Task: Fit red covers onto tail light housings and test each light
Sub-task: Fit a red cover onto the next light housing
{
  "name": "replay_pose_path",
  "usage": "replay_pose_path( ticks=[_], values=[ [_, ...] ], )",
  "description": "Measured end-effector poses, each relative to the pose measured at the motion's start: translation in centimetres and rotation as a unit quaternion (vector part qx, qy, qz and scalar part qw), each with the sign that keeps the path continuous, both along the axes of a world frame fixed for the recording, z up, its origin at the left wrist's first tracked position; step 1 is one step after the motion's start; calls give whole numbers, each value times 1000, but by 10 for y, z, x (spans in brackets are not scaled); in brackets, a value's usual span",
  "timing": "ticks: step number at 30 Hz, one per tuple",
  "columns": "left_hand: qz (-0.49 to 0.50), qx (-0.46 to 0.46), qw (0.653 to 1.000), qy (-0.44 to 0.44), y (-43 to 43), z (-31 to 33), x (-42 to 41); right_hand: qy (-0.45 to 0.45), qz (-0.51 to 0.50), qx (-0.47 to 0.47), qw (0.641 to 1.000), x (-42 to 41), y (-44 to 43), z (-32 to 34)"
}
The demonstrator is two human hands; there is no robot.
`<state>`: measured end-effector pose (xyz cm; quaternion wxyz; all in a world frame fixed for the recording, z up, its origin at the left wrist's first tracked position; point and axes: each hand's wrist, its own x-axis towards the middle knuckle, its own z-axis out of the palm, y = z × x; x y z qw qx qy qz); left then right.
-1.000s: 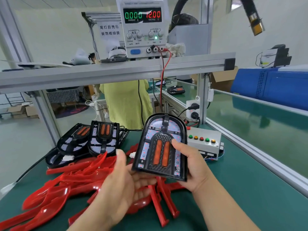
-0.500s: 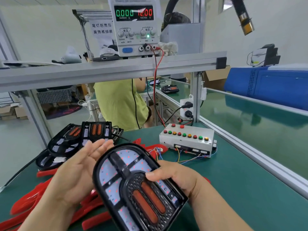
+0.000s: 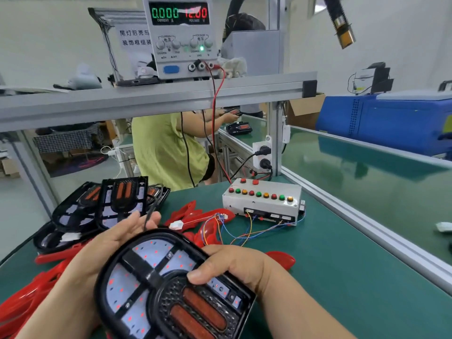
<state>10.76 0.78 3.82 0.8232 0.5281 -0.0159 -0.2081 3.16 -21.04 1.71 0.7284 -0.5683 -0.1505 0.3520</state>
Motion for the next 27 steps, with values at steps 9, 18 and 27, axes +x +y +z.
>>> replay_pose_path(
  ticks=[9,18,27],
  values=[
    [76,-36,996,4,9,-12,10,-3,46,-18,999,-8,-7,5],
    [127,-3,962,-240,33,6,6,-26,-95,57,994,6,1,-4],
    [-8,48,943,-329,48,8,-10,-45,-118,229,965,8,-18,-7]
  ],
)
